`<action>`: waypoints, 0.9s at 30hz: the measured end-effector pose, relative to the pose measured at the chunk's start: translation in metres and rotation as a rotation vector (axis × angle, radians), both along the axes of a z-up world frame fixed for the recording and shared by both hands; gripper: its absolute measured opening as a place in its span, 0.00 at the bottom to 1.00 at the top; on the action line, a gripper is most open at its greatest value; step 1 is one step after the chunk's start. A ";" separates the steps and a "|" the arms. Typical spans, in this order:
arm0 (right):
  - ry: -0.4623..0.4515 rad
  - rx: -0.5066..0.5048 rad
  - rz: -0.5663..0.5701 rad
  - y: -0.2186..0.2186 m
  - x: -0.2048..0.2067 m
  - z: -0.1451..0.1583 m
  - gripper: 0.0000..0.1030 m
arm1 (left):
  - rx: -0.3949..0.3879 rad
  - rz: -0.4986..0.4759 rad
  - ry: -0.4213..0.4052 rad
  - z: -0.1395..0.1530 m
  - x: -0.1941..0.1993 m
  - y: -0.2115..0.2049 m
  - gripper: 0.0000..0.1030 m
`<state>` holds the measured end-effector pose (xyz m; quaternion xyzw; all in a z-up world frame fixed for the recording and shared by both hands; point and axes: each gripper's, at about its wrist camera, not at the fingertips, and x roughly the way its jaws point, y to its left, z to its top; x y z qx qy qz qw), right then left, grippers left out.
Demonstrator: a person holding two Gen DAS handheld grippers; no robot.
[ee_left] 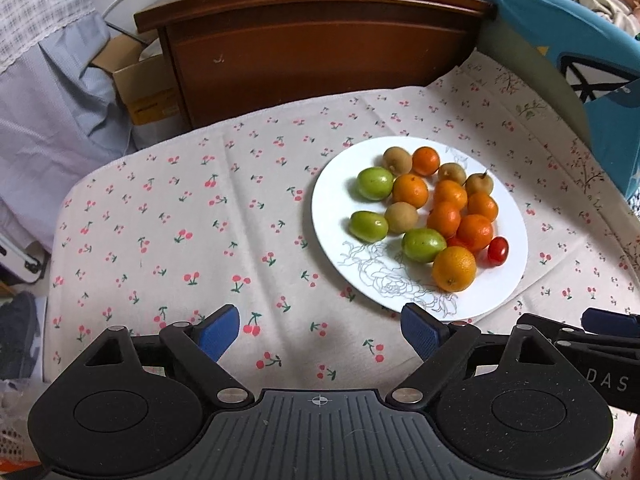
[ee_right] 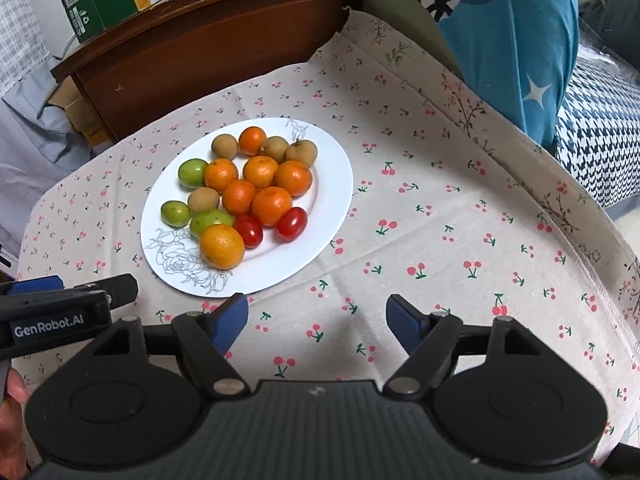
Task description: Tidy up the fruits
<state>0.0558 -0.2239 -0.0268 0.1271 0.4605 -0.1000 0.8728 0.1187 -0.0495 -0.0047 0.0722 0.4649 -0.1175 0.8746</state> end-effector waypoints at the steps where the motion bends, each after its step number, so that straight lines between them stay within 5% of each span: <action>1: -0.001 -0.007 0.006 0.001 0.000 0.000 0.75 | 0.003 0.003 -0.001 -0.001 0.000 0.000 0.87; 27: 0.026 -0.066 0.016 0.006 0.005 -0.004 0.79 | 0.055 0.004 -0.007 -0.006 0.001 -0.013 0.87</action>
